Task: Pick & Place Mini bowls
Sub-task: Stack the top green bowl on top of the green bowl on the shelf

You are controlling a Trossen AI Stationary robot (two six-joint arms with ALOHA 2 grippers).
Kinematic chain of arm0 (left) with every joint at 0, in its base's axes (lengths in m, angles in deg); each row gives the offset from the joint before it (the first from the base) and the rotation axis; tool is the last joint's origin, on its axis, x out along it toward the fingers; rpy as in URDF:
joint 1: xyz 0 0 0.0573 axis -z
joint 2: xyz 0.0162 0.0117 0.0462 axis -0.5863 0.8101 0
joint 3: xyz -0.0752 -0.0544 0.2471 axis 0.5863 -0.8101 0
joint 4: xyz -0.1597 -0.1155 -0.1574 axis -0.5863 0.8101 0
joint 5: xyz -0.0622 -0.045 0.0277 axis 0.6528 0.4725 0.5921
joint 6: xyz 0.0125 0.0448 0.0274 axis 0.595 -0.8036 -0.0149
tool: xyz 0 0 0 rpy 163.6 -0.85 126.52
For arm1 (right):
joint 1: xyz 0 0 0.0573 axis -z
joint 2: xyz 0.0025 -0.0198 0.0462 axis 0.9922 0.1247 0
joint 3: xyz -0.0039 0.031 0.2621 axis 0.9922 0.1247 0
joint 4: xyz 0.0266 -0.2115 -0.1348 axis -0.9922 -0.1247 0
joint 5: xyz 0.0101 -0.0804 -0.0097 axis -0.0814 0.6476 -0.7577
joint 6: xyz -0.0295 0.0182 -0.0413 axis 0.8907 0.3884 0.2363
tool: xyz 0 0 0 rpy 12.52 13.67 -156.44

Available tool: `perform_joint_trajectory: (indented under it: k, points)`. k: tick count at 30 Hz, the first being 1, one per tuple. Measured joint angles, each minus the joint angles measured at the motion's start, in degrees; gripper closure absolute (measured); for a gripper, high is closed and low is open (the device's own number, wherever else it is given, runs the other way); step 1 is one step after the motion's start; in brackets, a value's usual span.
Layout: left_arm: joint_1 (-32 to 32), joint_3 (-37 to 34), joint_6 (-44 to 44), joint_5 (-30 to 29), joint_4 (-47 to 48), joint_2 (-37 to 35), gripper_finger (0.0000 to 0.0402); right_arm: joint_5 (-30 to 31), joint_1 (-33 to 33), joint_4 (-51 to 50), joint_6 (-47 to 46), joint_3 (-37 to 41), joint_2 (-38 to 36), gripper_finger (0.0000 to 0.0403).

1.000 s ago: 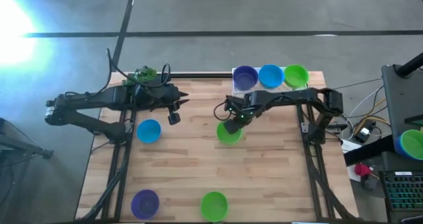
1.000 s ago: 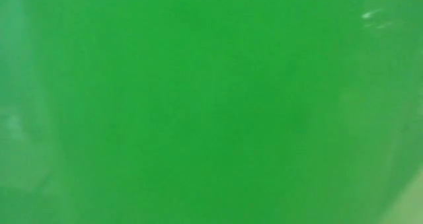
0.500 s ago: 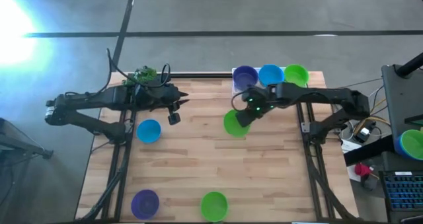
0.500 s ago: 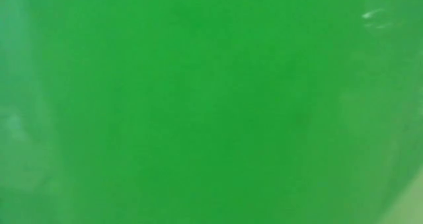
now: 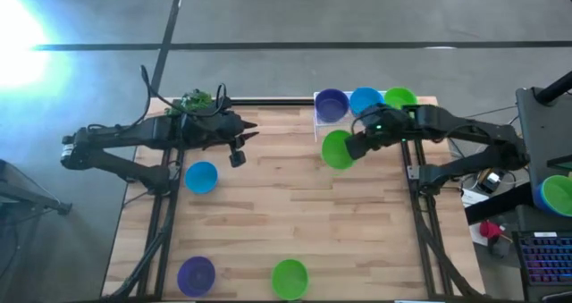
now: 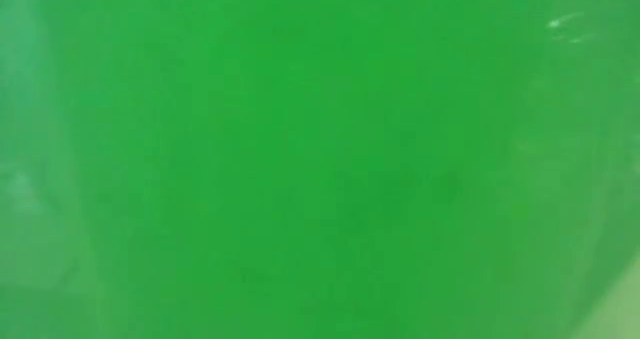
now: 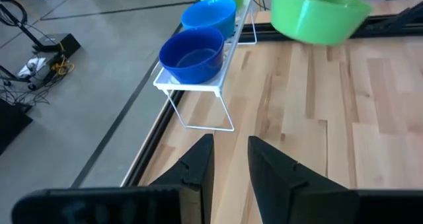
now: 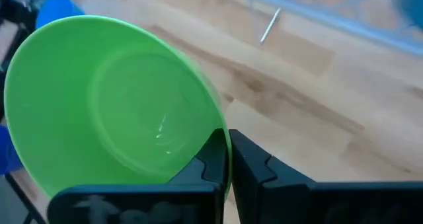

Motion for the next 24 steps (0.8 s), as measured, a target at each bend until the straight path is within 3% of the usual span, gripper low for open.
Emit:
perform_joint_trajectory:
  k: [7,15,24]
  points:
    - [0.0,0.0,0.3,0.01,-1.97,0.0,0.0315,5.05,0.27,-4.6,-1.62,-1.02,-5.44,0.0395]
    - [0.0,0.0,0.37,0.01,-2.78,0.02,0.0315,11.13,3.19,-15.06,-1.72,-9.08,-6.79,0.0394]
    - [0.0,0.0,0.45,-0.02,-3.48,0.02,0.0315,13.99,15.97,-28.18,3.01,-17.63,-6.7,0.0394]
